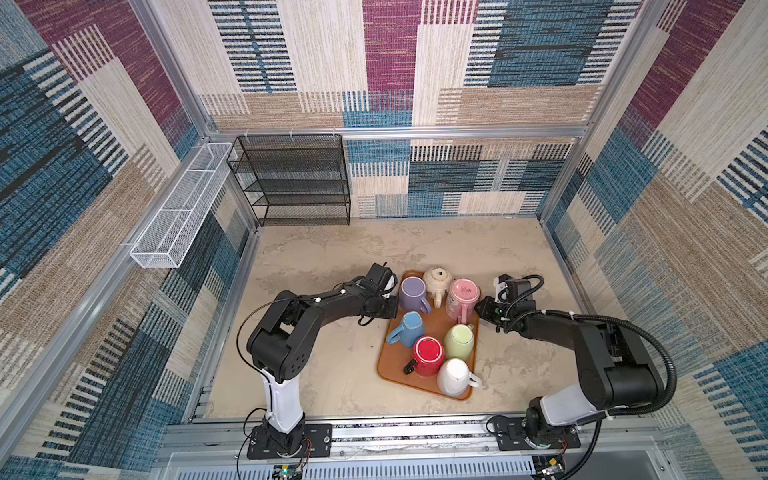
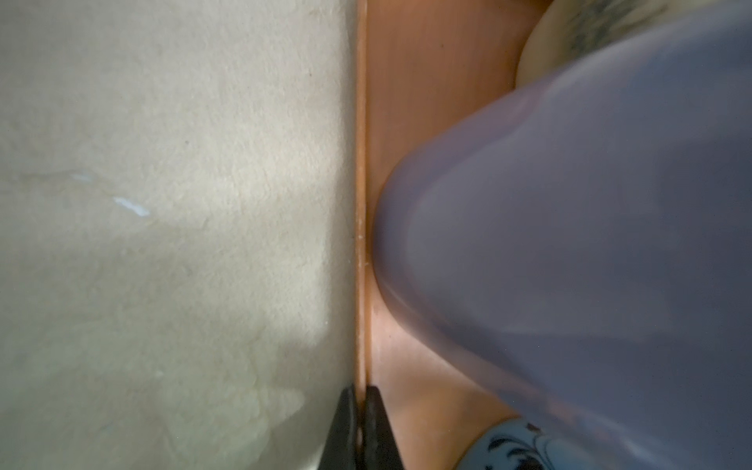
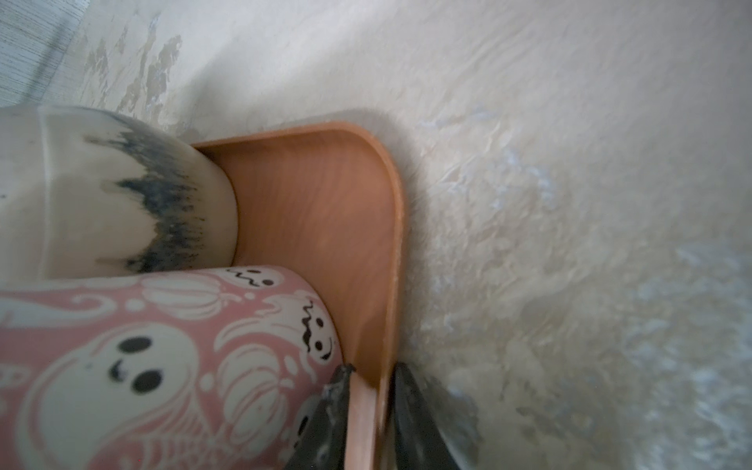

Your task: Turn the mug right side up

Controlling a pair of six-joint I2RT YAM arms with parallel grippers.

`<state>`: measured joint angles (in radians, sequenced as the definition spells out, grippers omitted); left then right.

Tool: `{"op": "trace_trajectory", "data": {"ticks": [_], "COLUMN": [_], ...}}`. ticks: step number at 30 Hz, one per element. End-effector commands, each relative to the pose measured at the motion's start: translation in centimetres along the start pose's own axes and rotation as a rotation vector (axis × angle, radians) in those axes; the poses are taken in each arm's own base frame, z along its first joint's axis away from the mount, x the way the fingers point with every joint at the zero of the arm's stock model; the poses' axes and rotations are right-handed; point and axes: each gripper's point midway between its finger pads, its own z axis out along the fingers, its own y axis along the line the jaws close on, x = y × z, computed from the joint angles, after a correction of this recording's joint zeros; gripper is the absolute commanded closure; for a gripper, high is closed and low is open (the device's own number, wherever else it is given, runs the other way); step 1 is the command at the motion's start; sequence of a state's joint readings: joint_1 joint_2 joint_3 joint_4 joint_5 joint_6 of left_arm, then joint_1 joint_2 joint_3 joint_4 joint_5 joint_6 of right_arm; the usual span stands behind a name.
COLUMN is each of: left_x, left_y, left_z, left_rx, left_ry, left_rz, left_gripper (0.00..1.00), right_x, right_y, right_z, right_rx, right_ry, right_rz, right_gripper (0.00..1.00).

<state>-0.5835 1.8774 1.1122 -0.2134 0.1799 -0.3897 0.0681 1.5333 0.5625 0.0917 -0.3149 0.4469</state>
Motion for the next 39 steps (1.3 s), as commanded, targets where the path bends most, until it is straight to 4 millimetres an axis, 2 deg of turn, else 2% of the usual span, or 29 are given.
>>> {"op": "trace_trajectory", "data": {"ticks": [1,7,16,21,30,39], "left_x": [0.6,1.2,2.8,3.7,6.7,7.3], "left_y": [0.4,0.6,1.5,2.5,4.3,5.2], "left_z": [-0.2,-0.9,-1.6,-2.2,-2.6,-2.5], "left_rx": [-0.014,-0.011,-0.035,-0.071,-0.110,-0.127], "left_ry": [0.012,-0.007,-0.002,-0.012,0.013,0.020], "left_rz": [-0.003,-0.023,-0.061,-0.084,-0.103,-0.109], "left_gripper": [1.00,1.00,1.00,1.00,1.00,1.00], "right_x": [1.6,1.9,2.6,2.6,4.3,4.6], "right_y": [-0.5,-0.2,1.6,2.5,3.5,4.2], "right_z": [0.4,0.9,2.4,2.9,3.5,3.6], "right_rx": [0.025,0.019,-0.020,-0.045,-0.054,-0.062], "right_ry": [0.065,0.090,0.148,0.167,0.223,0.240], "right_rz": [0.014,0.005,-0.027,-0.039,-0.079,-0.095], "right_gripper": [0.83,0.94,0.99,1.00,1.00,0.98]}}
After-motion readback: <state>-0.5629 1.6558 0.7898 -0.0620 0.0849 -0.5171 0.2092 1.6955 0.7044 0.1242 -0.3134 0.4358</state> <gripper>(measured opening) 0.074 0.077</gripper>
